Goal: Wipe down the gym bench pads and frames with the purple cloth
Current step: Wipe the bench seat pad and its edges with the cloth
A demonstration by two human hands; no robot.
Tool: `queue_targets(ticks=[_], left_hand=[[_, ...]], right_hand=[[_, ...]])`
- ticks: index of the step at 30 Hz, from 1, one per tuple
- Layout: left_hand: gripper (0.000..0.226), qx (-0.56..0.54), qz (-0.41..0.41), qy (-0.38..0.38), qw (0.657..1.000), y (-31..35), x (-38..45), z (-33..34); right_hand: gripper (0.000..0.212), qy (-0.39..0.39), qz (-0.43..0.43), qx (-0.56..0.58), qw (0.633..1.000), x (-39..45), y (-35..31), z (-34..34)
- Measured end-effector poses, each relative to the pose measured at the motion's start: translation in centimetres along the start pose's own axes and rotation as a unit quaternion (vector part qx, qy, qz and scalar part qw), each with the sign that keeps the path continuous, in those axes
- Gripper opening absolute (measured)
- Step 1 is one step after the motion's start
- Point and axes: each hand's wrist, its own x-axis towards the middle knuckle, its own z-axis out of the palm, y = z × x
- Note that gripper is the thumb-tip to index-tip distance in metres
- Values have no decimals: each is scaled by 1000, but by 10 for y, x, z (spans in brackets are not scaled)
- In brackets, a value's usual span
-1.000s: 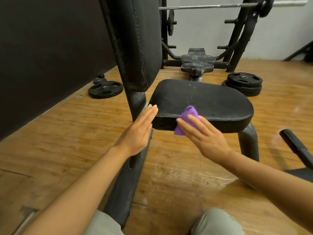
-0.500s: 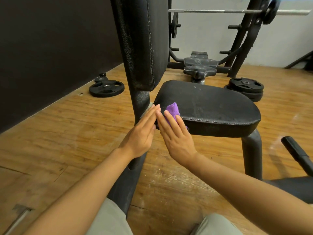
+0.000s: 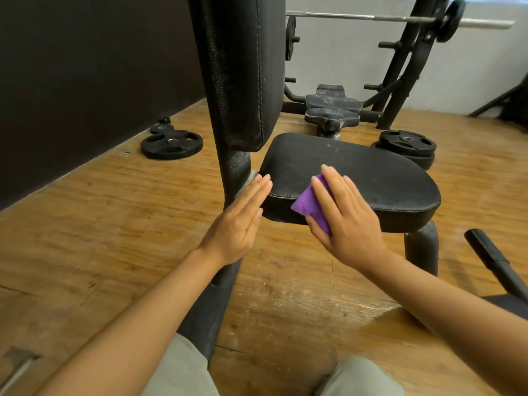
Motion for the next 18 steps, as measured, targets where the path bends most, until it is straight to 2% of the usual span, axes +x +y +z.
queue_targets(ticks=[4,10,13,18], left_hand=[[51,-3,14,-6,1000,-2,-2,0],[53,-54,-23,-8,998,0,-2,0],[52,-51,-25,1,998,2,-2,2],[50,-21,-29,23,999,4,-3,7]], right_hand=[[43,48,-7,-20,999,21,-35,21],[42,62,-30,-42,997,43,-62,37],[46,65,-62,-43,995,28,-50,32],[46,20,-180,-119,976,-30,10,22]])
